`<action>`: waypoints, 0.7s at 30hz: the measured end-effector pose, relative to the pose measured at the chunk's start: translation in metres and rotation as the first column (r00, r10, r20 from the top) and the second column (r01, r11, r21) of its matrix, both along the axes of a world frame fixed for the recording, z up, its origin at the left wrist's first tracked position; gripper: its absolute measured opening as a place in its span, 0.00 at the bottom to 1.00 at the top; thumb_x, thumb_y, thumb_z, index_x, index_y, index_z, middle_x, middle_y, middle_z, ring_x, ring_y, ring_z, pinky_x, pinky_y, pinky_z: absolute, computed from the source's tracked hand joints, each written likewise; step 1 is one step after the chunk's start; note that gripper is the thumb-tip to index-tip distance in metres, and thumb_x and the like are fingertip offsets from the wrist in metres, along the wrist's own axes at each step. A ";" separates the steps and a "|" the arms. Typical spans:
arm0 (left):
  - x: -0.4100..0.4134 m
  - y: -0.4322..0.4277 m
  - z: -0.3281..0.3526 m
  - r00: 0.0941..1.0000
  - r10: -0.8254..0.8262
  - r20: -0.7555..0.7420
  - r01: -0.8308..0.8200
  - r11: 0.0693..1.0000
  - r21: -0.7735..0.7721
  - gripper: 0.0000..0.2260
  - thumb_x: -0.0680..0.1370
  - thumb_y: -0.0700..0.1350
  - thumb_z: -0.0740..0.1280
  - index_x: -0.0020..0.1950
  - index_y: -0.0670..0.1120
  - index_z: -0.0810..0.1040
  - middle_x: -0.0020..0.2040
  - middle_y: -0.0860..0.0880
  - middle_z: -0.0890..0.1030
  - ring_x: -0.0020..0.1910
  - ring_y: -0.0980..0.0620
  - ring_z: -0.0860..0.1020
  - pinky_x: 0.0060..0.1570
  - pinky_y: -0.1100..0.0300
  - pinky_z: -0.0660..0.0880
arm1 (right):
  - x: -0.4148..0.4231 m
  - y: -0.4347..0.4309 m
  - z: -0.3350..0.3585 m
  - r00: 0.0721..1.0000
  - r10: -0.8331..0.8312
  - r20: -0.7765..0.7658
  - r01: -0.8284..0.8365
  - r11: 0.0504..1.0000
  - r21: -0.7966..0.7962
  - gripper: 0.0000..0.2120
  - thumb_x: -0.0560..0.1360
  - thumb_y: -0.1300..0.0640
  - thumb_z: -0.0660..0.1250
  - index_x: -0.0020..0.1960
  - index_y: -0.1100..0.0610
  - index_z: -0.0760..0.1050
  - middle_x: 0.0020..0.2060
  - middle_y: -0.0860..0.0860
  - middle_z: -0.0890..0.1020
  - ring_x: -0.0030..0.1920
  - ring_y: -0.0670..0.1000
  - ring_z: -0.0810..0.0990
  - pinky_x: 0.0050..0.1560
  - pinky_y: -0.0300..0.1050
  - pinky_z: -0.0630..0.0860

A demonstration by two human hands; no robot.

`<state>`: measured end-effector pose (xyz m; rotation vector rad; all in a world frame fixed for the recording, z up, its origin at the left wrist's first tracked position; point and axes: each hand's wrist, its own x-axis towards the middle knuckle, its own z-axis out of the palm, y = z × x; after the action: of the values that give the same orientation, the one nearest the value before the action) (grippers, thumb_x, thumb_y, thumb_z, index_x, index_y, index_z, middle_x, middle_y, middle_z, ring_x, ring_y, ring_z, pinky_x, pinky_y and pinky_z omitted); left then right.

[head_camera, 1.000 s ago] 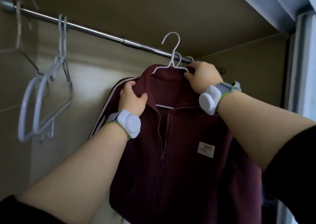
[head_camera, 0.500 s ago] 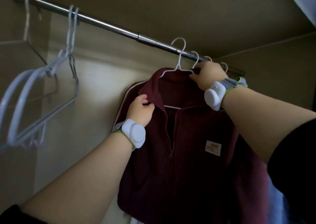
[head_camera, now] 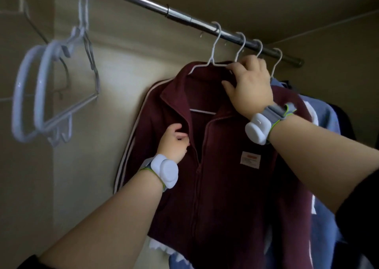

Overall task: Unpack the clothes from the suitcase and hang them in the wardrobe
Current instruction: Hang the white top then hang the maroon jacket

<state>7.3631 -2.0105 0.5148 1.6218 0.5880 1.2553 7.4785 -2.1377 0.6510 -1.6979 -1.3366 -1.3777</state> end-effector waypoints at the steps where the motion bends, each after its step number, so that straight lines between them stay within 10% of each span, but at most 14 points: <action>1: 0.002 -0.002 -0.012 0.999 0.001 -0.052 -0.001 1.000 -0.010 0.21 0.77 0.37 0.63 0.69 0.43 0.66 0.49 0.50 0.79 0.50 0.48 0.80 0.52 0.50 0.78 | -0.001 -0.003 -0.011 0.999 0.027 0.043 -0.028 0.999 0.032 0.18 0.73 0.51 0.65 0.61 0.56 0.75 0.58 0.59 0.73 0.60 0.62 0.70 0.60 0.53 0.66; 11: 0.027 -0.020 -0.083 0.947 0.129 -0.295 -0.120 0.992 0.048 0.18 0.73 0.50 0.71 0.59 0.45 0.74 0.51 0.49 0.76 0.50 0.49 0.78 0.50 0.59 0.75 | -0.010 -0.012 -0.103 0.991 0.134 -0.014 -0.134 0.974 -0.183 0.06 0.73 0.60 0.62 0.47 0.57 0.77 0.43 0.56 0.77 0.47 0.61 0.75 0.45 0.53 0.74; 21: 0.032 -0.033 -0.072 0.981 0.063 -0.185 -0.071 0.997 -0.037 0.11 0.76 0.41 0.67 0.57 0.41 0.75 0.46 0.47 0.78 0.44 0.51 0.76 0.38 0.66 0.70 | -0.032 0.009 -0.151 0.859 -0.310 -0.407 -0.004 0.791 -0.612 0.13 0.76 0.61 0.61 0.55 0.55 0.80 0.53 0.55 0.82 0.53 0.57 0.81 0.50 0.46 0.77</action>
<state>7.3953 -2.0437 0.4428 1.7045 0.7854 1.1405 7.4465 -2.1289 0.5005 -2.4200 -1.4165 -0.5127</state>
